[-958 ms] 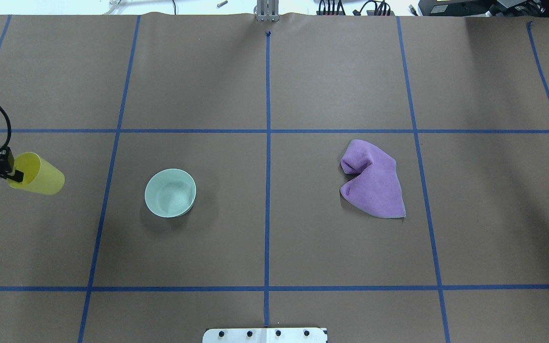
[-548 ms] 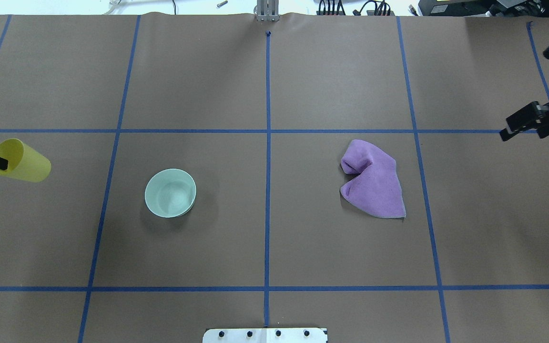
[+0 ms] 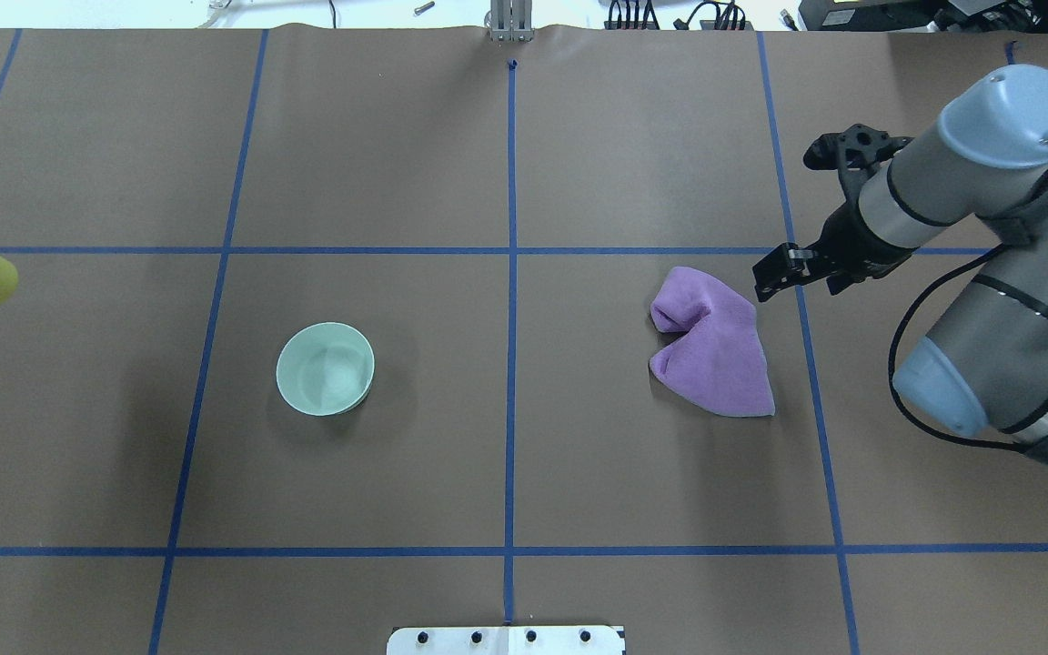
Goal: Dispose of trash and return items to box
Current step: 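Carry yellow cup over clear bin while right gripper grasps purple cloth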
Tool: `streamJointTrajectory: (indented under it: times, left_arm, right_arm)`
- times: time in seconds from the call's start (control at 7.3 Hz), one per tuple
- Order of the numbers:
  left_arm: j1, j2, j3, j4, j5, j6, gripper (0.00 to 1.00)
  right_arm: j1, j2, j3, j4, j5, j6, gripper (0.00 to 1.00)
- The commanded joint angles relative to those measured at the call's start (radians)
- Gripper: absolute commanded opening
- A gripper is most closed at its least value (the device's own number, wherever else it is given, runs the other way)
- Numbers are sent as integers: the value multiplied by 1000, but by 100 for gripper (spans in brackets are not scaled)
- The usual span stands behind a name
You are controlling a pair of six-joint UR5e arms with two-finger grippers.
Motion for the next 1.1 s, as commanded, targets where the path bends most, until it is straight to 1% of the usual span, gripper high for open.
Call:
streamJointTrajectory:
  times: [0.0, 0.14, 0.41, 0.55, 0.68, 0.82, 0.96]
  left_arm:
    - [-73, -1, 57, 2, 0, 107, 0]
    - [-101, -2, 57, 56, 3, 155, 0]
    - [-184, -20, 59, 214, 38, 368, 0]
    - [-216, -22, 62, 254, 60, 449, 0]
    - [-233, -24, 103, 259, 81, 527, 0]
    - [-256, -39, 167, 258, 98, 618, 0]
    - [-267, -51, 227, 253, 136, 713, 0]
  right_arm:
    - [-86, 54, -100, 146, -79, 84, 100]
    - [-100, 100, -126, 146, -81, 130, 100]
    - [-126, 119, -175, 146, -81, 141, 100]
    - [-138, 119, -180, 146, -89, 143, 100]
    - [-152, 118, -180, 146, -110, 148, 57]
    - [-159, 114, -181, 146, -116, 151, 1]
    - [-158, 116, -174, 146, -121, 155, 0]
